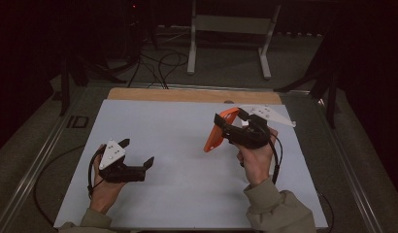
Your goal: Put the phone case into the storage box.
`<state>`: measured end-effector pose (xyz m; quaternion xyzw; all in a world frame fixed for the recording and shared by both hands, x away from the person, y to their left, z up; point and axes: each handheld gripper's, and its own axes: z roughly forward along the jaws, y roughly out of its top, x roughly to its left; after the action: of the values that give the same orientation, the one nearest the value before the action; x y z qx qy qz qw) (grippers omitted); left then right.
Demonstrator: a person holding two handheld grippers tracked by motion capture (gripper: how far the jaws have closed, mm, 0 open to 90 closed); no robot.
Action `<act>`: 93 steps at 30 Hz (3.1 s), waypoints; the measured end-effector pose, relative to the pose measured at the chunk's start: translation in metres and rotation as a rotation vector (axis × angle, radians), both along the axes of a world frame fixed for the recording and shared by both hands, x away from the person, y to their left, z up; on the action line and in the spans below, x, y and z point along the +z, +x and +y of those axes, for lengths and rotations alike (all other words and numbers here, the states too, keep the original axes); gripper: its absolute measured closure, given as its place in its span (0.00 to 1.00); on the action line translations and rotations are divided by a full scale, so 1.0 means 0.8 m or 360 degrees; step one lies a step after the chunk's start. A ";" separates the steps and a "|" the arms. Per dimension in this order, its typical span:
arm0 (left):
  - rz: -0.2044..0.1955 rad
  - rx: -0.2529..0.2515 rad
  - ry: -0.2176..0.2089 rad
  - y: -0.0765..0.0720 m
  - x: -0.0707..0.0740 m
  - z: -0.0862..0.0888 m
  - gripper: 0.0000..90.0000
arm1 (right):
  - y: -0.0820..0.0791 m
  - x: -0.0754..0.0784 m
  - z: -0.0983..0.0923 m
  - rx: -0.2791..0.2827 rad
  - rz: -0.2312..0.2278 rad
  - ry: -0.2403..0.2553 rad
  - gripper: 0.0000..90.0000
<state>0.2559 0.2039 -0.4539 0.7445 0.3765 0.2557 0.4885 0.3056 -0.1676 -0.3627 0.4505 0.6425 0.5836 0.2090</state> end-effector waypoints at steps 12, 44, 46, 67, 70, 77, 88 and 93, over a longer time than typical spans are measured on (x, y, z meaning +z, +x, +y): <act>-0.0041 0.0025 0.0014 -0.011 -0.017 0.015 0.00 | 0.001 0.003 -0.006 -0.0022 -0.0004 -0.0006 0.19; -0.0047 0.0136 -0.0075 -0.048 -0.056 0.060 0.00 | 0.012 0.008 -0.027 -0.0073 0.0001 0.0019 0.19; -0.0044 0.0140 -0.0084 -0.048 -0.057 0.060 0.00 | 0.013 0.010 -0.029 -0.0081 -0.0003 0.0008 0.19; -0.0047 0.0155 -0.0038 -0.050 -0.060 0.056 0.00 | 0.033 0.020 -0.038 -0.0173 -0.0019 -0.0067 0.19; -0.0047 0.0160 -0.0041 -0.050 -0.060 0.056 0.00 | 0.037 0.022 -0.040 -0.0188 -0.0018 -0.0067 0.19; -0.0049 0.0157 -0.0037 -0.050 -0.060 0.056 0.00 | 0.045 0.027 -0.042 -0.0211 -0.0010 -0.0060 0.19; -0.0049 0.0153 -0.0038 -0.050 -0.060 0.055 0.00 | 0.054 0.033 -0.043 -0.0238 -0.0027 -0.0092 0.19; -0.0051 0.0154 -0.0043 -0.050 -0.061 0.056 0.00 | 0.058 0.035 -0.042 -0.0246 -0.0031 -0.0108 0.19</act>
<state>0.2157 0.2488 -0.5024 0.7146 0.4076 0.2858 0.4914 0.3521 -0.2012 -0.3350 0.4857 0.6232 0.5479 0.2749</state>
